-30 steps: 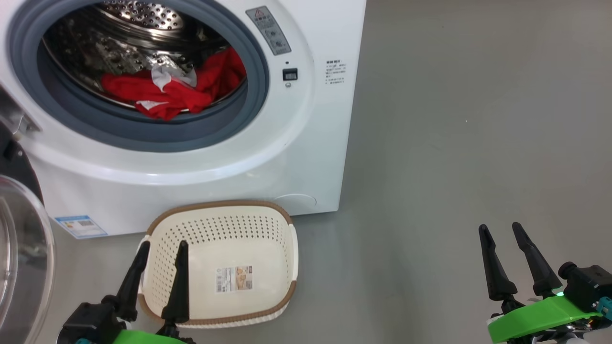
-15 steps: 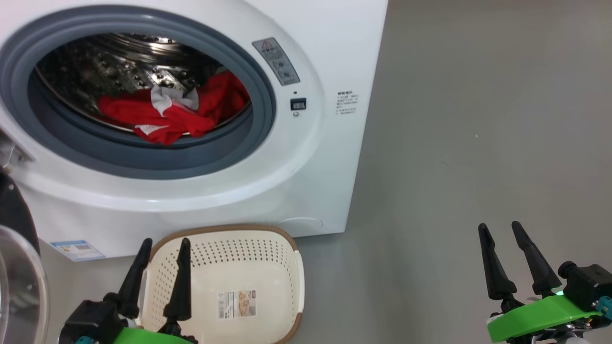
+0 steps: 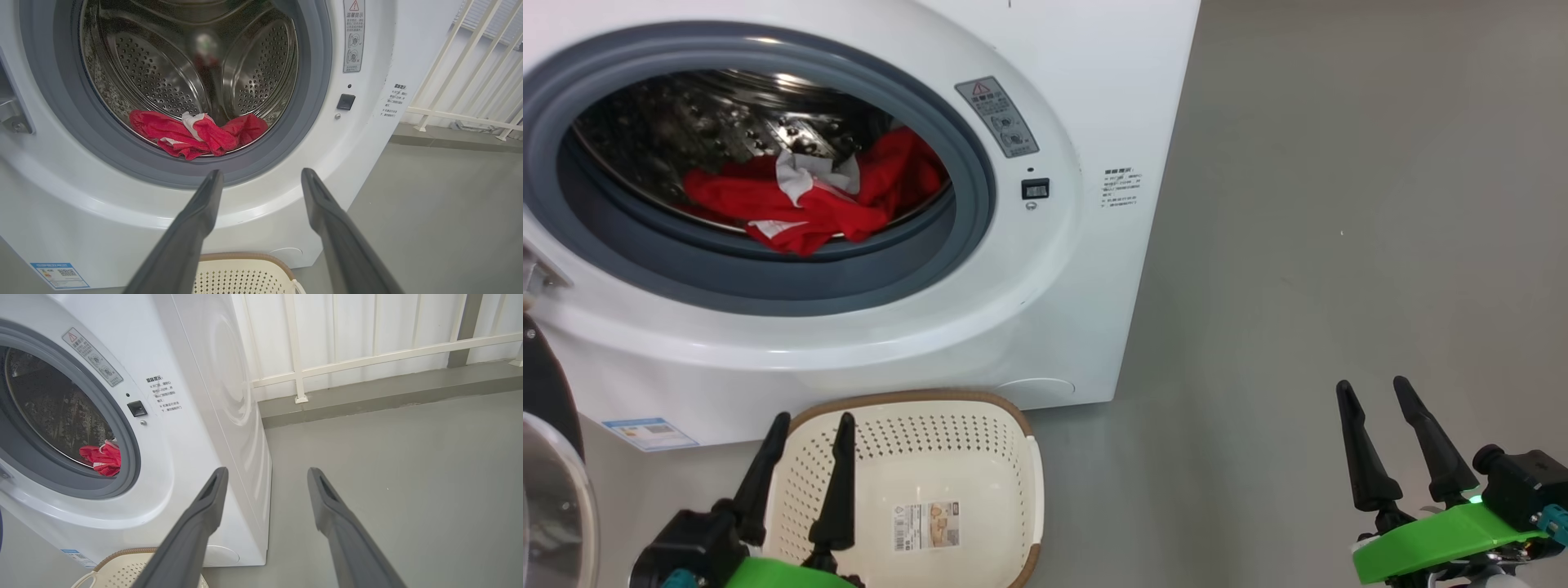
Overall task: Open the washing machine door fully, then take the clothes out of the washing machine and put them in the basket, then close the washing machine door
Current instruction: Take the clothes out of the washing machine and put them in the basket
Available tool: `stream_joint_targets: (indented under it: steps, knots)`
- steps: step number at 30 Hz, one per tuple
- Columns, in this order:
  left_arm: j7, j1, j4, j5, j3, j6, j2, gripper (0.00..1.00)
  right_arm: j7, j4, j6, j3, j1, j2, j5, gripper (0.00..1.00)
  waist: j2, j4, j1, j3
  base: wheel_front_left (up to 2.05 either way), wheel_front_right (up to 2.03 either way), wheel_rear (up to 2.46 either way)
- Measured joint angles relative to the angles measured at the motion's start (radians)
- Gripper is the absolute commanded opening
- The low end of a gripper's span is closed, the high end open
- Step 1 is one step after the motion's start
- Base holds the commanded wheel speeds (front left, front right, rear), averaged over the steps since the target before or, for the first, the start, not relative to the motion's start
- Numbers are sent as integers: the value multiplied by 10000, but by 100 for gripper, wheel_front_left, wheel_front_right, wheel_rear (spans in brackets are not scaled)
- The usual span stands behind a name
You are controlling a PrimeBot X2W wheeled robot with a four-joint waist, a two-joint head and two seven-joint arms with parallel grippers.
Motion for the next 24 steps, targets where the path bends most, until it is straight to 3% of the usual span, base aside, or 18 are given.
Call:
stream_joint_targets:
  steps: [14,24]
  knots:
    - [0,-2181,2067,798,117,31,-35,100,0,-21,0,188,-360,61,52,100,0,-244,0,507,0,0,0]
    - [0,-4793,4334,729,-311,752,-125,100,0,-21,0,282,-632,102,96,100,0,-534,0,950,0,0,0]
